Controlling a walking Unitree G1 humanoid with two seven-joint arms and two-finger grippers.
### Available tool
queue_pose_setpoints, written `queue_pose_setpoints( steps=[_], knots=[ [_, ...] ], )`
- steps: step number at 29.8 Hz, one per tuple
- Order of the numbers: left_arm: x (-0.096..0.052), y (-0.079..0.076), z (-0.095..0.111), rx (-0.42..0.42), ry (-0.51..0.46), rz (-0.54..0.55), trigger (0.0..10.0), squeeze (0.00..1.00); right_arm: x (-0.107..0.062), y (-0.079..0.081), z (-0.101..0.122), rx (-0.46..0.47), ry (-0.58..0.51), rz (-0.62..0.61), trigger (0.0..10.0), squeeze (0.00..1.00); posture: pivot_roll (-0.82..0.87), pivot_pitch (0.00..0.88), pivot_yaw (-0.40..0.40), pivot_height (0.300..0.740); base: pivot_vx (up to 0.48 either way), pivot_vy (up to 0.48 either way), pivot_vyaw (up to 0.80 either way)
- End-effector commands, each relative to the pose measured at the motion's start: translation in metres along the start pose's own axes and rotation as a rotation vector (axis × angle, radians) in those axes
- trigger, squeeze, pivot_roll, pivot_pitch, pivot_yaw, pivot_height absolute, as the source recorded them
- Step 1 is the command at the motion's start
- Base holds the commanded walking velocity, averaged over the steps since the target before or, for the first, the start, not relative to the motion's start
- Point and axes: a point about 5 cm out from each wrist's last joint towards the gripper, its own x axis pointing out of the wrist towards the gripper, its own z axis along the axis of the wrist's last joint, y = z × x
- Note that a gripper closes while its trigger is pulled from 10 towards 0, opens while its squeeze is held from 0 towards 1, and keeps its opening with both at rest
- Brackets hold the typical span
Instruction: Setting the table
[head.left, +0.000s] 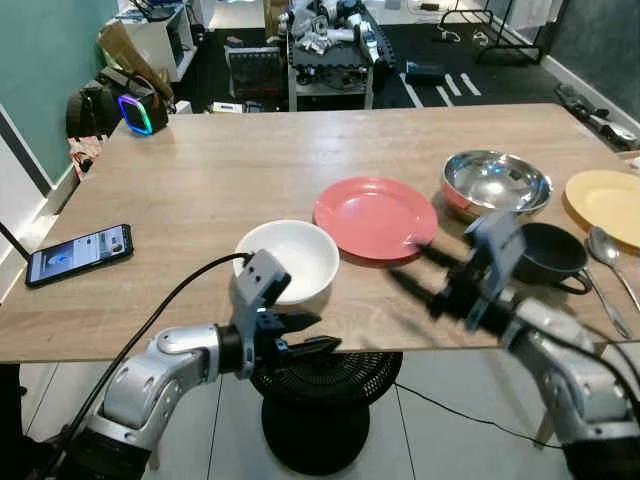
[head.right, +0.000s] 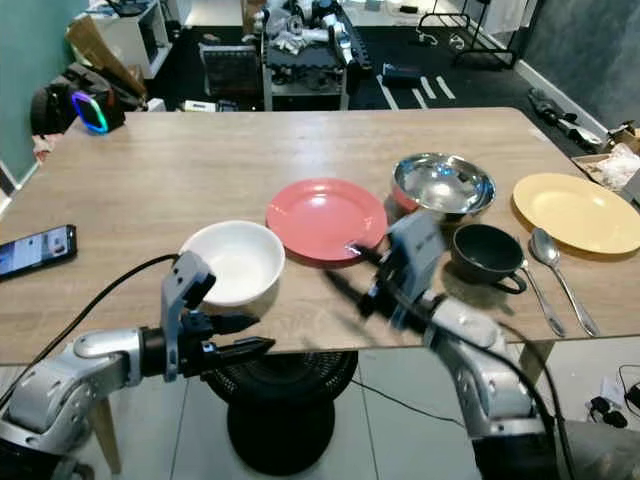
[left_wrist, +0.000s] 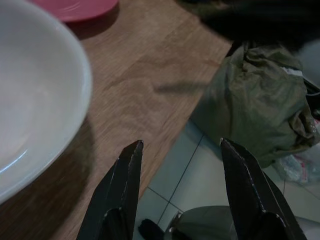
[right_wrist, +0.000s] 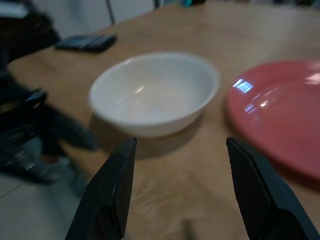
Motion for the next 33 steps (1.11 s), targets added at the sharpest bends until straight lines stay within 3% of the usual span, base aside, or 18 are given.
queue_pose_setpoints(
  steps=[1, 3, 15, 24, 33],
  knots=[
    [-0.002, 0.006, -0.002, 0.002, 0.011, 0.027, 10.0, 0.00, 0.001, 0.007, -0.001, 0.008, 0.005, 0.063, 10.0, 0.00, 0.02, 0.062, 0.102, 0.740, 0.000, 0.000, 0.00],
    [-0.001, 0.010, -0.003, -0.019, 0.003, 0.036, 10.0, 0.00, 0.002, 0.012, -0.002, 0.025, 0.011, 0.118, 10.0, 0.00, 0.02, 0.062, 0.104, 0.740, 0.000, 0.000, 0.00],
    [0.000, 0.024, -0.004, -0.009, 0.019, 0.066, 10.0, 0.00, 0.004, 0.013, 0.001, 0.022, 0.005, 0.130, 10.0, 0.00, 0.02, 0.063, 0.102, 0.740, 0.000, 0.000, 0.00],
    [-0.016, 0.052, 0.000, 0.025, 0.012, 0.185, 10.0, 0.00, 0.006, 0.015, 0.004, 0.025, -0.016, 0.130, 10.0, 0.00, 0.02, 0.065, 0.099, 0.740, 0.000, 0.000, 0.00],
    [-0.028, 0.067, 0.002, 0.051, 0.001, 0.262, 10.0, 0.00, 0.009, 0.018, 0.007, 0.026, -0.029, 0.138, 10.0, 0.00, 0.02, 0.065, 0.095, 0.740, 0.000, 0.000, 0.00]
  ],
)
